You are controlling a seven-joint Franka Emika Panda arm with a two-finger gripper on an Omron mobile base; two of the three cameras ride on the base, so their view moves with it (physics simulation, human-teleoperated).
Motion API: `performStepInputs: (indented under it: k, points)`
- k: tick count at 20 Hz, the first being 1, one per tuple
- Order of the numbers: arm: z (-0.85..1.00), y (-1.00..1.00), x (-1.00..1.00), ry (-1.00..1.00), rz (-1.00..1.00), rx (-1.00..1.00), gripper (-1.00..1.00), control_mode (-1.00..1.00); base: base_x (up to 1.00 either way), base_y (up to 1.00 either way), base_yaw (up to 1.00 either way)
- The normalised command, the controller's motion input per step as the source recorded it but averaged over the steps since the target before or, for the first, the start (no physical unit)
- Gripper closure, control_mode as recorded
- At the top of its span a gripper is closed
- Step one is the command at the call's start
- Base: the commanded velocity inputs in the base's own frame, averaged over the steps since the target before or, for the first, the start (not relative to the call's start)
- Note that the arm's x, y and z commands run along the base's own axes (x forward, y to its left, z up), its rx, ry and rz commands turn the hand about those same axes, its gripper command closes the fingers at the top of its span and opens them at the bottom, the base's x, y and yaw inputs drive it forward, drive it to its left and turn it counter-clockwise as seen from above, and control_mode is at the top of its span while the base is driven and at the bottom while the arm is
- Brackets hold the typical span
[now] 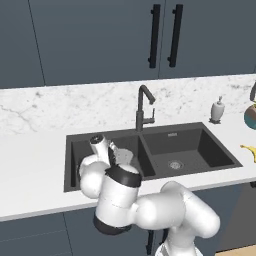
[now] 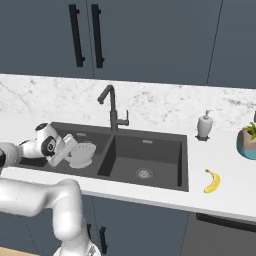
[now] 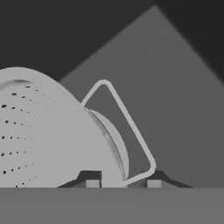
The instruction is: Put the colander in the sink, put the banana in the colander, and turn on the sink faucet and pour water over the colander.
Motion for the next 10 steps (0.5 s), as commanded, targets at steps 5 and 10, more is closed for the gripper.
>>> performStepInputs:
  k: [5,10]
  points:
    - [-0.21,-0.06,0.17,-0.14,-0.08,0.01,1.00,-1.00,0.00,0.00,0.00]
    - [0.00,-0.27,0.18,-0.13,-0.10,0.08,1.00,-1.00,0.00,0.00,0.00]
